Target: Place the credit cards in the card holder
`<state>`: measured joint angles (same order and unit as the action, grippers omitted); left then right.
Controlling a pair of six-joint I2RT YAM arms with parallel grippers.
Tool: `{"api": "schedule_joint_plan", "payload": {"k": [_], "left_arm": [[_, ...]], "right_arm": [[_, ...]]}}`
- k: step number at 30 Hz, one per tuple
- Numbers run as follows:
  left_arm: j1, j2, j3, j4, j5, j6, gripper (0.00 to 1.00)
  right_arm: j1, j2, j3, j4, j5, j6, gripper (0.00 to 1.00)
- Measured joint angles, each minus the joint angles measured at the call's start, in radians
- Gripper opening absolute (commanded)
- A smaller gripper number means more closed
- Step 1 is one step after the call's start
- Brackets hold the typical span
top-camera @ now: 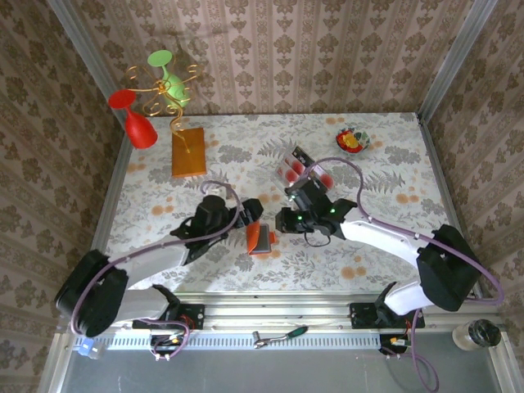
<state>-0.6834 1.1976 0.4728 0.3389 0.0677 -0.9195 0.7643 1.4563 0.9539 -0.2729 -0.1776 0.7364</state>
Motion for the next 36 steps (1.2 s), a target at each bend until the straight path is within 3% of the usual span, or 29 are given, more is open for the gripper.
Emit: {"api": "schedule_joint_plan", "payload": {"k": [7, 15, 20, 25, 36], "left_arm": [[0.143, -0.214, -0.001, -0.179, 0.009, 0.027, 1.00], [0.187, -0.227, -0.002, -0.386, 0.048, 0.085, 1.00], [0.166, -0.194, -0.002, -0.447, 0.064, 0.137, 1.00], [0.077, -0.127, 0.011, -0.518, 0.039, 0.204, 1.00], [-0.010, 0.050, 0.048, -0.525, -0.013, 0.274, 1.00]], "right_arm": [[0.103, 0.192, 0.235, -0.009, 0.008, -0.016, 0.13], [0.106, 0.305, 0.240, -0.033, 0.013, -0.031, 0.07], [0.095, 0.306, 0.175, -0.022, 0.020, -0.030, 0.06], [0.085, 0.306, 0.107, -0.011, 0.032, -0.029, 0.06], [0.080, 0.307, 0.056, 0.045, 0.035, -0.023, 0.05]]}}
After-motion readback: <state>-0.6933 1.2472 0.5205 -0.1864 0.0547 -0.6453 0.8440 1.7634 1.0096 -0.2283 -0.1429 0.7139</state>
